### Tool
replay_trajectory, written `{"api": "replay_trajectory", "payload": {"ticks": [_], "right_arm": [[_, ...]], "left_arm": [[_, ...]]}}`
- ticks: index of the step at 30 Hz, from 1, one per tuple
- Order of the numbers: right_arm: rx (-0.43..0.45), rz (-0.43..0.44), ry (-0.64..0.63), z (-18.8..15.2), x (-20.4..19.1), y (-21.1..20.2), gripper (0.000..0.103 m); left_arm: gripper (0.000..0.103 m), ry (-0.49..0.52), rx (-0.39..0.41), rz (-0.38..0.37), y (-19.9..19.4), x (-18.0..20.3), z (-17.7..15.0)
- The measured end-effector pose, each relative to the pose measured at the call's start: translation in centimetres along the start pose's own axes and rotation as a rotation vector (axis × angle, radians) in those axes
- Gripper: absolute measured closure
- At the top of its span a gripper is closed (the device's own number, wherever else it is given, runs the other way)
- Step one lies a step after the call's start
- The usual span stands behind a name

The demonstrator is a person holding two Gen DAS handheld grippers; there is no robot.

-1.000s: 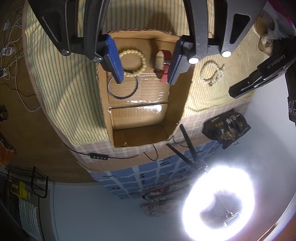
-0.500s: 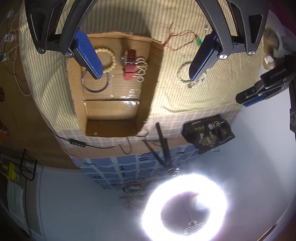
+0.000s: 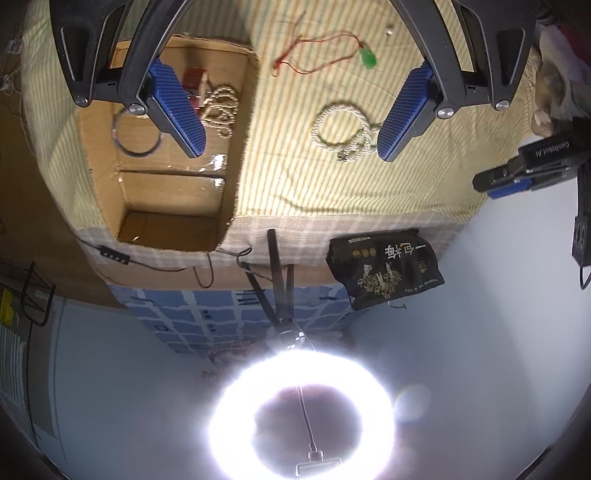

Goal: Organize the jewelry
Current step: 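Move the left tool to the green jade pendant while the right tool reaches the white pearl necklace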

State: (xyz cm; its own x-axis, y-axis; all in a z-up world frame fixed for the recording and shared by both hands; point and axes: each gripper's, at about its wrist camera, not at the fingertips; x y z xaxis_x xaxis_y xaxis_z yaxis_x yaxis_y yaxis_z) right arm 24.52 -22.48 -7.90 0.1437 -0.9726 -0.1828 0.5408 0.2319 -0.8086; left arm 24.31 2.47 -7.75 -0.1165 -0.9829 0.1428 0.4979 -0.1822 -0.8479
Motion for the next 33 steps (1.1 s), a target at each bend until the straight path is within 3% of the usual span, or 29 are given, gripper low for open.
{"api": "replay_trajectory", "payload": {"ticks": [9,14,16,21,25,33], "right_arm": [[-0.152,0.103,0.049,0.8,-1.6,3.2,0.009],[-0.23,0.114,0.055,0.7,-2.1,5.8,0.025],[-0.265,0.135,0.074,0.7,-1.9,6.9,0.036],[-0.342,0.143,0.095,0.4,-1.8,9.6,0.055],[-0.373,0.138,0.1,0.4,-1.9,11.1,0.061],[-0.416,0.147,0.126,0.6,-1.7,13.3,0.065]], "left_arm": [[0.05,0.016,-0.062,-0.032,1.0,-0.1,-1.6],[0.052,0.038,-0.11,-0.093,1.6,0.5,-2.9],[0.062,0.062,-0.144,-0.145,2.1,1.0,-3.5],[0.063,0.148,-0.199,-0.185,3.2,3.5,-5.5],[0.063,0.224,-0.254,-0.184,5.1,5.7,-7.2],[0.063,0.316,-0.286,-0.158,7.7,8.2,-8.5]]}}
Point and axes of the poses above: each gripper's, at about its wrist camera, not at the fingertips, and y roughly the way its jaws point, x to its right, z to its top, and after that the axes turned 10 degrees about -x, right-handed
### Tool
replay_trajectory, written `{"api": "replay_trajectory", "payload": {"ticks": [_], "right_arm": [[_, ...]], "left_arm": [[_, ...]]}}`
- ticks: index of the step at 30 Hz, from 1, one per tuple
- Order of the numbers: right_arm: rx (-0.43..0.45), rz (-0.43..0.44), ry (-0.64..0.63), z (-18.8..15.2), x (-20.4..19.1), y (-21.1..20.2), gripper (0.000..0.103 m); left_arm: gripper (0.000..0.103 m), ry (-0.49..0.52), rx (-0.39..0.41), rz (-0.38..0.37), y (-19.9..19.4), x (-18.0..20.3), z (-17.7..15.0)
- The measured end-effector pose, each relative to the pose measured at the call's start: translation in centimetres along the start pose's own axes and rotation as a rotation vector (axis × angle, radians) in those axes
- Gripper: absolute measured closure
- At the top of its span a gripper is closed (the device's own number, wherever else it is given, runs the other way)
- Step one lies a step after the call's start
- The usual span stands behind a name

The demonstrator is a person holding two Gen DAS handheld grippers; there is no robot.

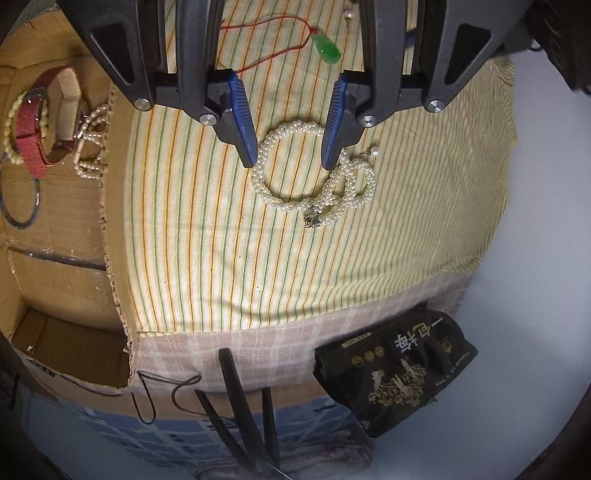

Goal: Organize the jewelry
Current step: 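Move the left tool to the green jade pendant while the right tool reaches the white pearl necklace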

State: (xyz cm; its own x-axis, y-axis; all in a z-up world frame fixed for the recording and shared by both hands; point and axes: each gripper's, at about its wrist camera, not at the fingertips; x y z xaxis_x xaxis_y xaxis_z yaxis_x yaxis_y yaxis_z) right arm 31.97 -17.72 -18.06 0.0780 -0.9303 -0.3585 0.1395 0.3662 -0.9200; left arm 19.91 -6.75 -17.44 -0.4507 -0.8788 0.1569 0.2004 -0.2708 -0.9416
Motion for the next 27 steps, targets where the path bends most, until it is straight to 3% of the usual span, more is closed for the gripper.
{"api": "replay_trajectory", "payload": {"ticks": [7,14,27], "right_arm": [[-0.026,-0.019,0.016,0.4,0.5,1.4,0.069],[-0.039,-0.009,0.047,0.9,1.2,2.4,0.072],[-0.055,-0.082,0.009,1.1,0.6,3.8,0.078]], "left_arm": [[0.063,0.065,-0.036,0.059,2.2,1.2,0.4],[0.063,0.079,-0.043,0.069,3.0,1.7,1.0],[0.063,0.08,-0.052,0.088,4.8,1.2,1.7]]}}
Point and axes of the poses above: each gripper's, at about its wrist camera, not at the fingertips, and y roughly the way its jaws point, x to its right, z to its top, and after that the axes turned 10 degrees about -x, right-handed
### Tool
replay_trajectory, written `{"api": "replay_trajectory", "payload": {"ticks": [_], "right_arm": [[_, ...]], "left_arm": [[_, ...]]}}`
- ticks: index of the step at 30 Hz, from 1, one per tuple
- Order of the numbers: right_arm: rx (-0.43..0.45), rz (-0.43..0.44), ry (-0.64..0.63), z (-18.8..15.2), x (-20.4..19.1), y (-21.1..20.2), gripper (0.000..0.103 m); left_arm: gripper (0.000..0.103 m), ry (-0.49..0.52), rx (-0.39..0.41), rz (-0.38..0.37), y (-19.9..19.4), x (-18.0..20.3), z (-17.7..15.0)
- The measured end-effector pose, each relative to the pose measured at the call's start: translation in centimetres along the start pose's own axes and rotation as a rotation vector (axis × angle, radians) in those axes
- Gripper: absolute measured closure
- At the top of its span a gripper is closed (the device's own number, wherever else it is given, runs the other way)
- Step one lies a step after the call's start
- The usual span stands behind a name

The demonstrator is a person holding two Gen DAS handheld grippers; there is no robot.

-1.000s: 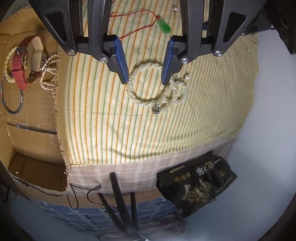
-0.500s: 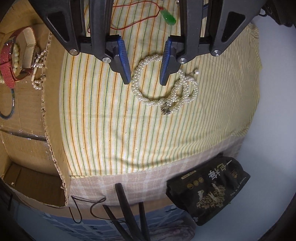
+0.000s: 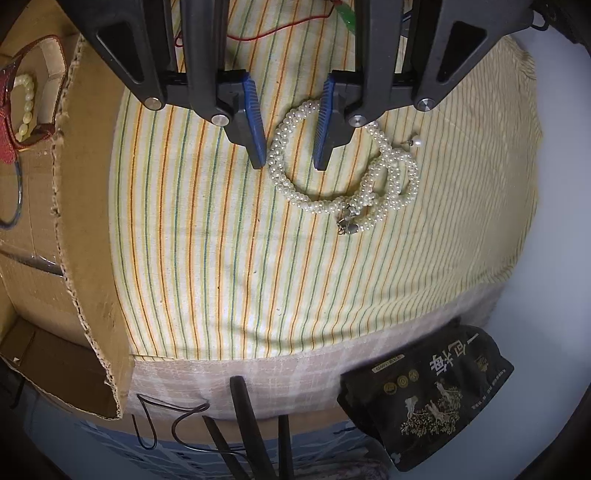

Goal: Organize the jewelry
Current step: 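Move the left tool to the green jade pendant while the right tool reaches the white pearl necklace, then close the right tool on the pearl necklace while the left tool closes on the jade pendant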

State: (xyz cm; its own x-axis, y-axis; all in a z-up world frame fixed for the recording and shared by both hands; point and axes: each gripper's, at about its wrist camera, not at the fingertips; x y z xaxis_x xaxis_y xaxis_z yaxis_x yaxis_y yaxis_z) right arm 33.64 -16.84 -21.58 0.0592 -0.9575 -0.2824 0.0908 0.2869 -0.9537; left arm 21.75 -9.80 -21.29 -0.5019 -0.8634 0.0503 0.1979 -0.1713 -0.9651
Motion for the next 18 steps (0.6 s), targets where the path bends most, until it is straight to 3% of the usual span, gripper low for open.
{"api": "replay_trajectory", "payload": {"ticks": [11,18], "right_arm": [[0.01,-0.045,-0.022,-0.1,-0.1,-0.1,0.096],[0.039,0.031,0.019,-0.3,0.7,-1.0,0.097]], "left_arm": [[0.07,0.012,0.016,0.039,0.2,1.3,-0.6],[0.071,-0.035,0.026,0.009,-0.7,0.0,-0.8]]}}
Point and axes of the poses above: each gripper's, at about its wrist camera, not at the fingertips, and y roughly the way its jaws point, x to its right, z to its top, and after that the axes turned 10 degrees about -x, right-handed
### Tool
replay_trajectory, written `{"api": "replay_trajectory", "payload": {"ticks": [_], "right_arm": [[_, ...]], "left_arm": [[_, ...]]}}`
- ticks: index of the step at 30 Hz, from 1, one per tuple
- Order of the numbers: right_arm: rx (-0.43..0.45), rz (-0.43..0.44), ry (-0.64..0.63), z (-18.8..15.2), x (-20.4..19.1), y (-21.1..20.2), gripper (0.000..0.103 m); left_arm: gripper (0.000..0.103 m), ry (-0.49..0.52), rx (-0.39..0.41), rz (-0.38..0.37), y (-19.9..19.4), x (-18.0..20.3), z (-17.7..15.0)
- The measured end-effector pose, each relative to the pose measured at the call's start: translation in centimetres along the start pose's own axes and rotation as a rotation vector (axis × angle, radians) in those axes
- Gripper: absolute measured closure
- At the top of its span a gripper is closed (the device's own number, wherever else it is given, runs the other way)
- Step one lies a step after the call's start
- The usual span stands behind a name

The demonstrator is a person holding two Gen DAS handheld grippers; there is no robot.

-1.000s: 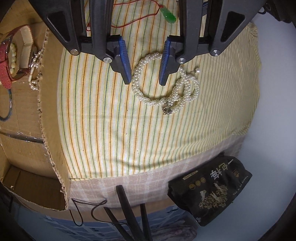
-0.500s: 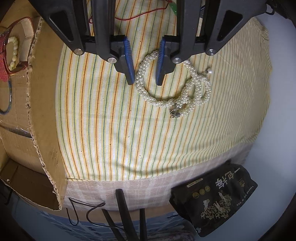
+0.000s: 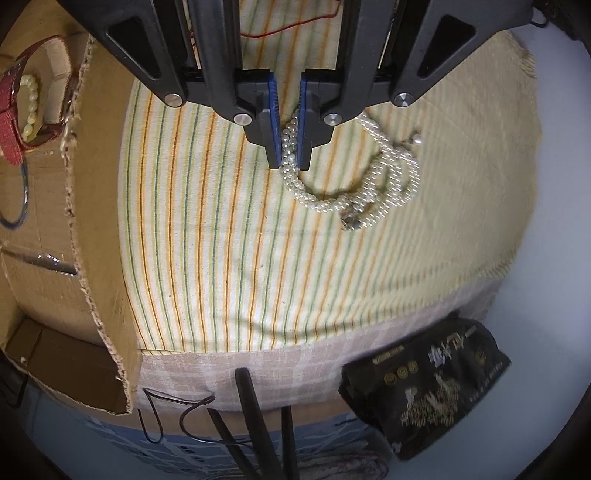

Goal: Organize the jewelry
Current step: 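Close the right tool on the pearl necklace while the left tool closes on the jade pendant, then lift the necklace with the right tool into the box while the left tool carries the pendant there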

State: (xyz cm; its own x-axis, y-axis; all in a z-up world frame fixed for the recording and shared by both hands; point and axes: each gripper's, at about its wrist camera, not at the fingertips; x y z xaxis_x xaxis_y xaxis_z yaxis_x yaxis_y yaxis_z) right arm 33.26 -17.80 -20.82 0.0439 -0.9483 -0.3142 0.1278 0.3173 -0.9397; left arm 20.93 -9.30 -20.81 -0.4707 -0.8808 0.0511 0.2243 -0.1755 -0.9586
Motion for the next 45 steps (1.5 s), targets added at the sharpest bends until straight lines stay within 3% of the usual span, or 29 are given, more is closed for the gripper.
{"api": "replay_trajectory", "payload": {"ticks": [8,18,28,45], "right_arm": [[0.075,0.113,0.03,0.1,0.1,-3.3,0.097],[0.194,0.216,-0.016,-0.6,-2.0,-9.5,0.097],[0.256,0.238,-0.045,-1.5,-2.6,-12.7,0.098],[0.381,0.254,-0.066,-2.8,-1.9,-18.5,0.098]], "left_arm": [[0.071,-0.081,0.079,-0.048,-3.6,-2.6,0.1],[0.071,-0.176,0.235,-0.12,-10.3,-3.8,0.6],[0.071,-0.23,0.325,-0.147,-13.6,-5.4,1.7],[0.071,-0.21,0.388,-0.179,-15.6,-4.0,2.9]]}}
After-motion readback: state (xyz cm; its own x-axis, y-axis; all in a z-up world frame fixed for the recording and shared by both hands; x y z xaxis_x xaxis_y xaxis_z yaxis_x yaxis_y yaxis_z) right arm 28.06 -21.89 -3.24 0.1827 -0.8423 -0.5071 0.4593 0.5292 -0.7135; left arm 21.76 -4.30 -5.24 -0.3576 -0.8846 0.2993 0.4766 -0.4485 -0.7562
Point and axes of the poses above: each gripper's, at about its wrist camera, not at the fingertips, and y roughly the way its jaws point, x to its right, z to its top, and after that the axes turned 10 degrees about -x, right-handed
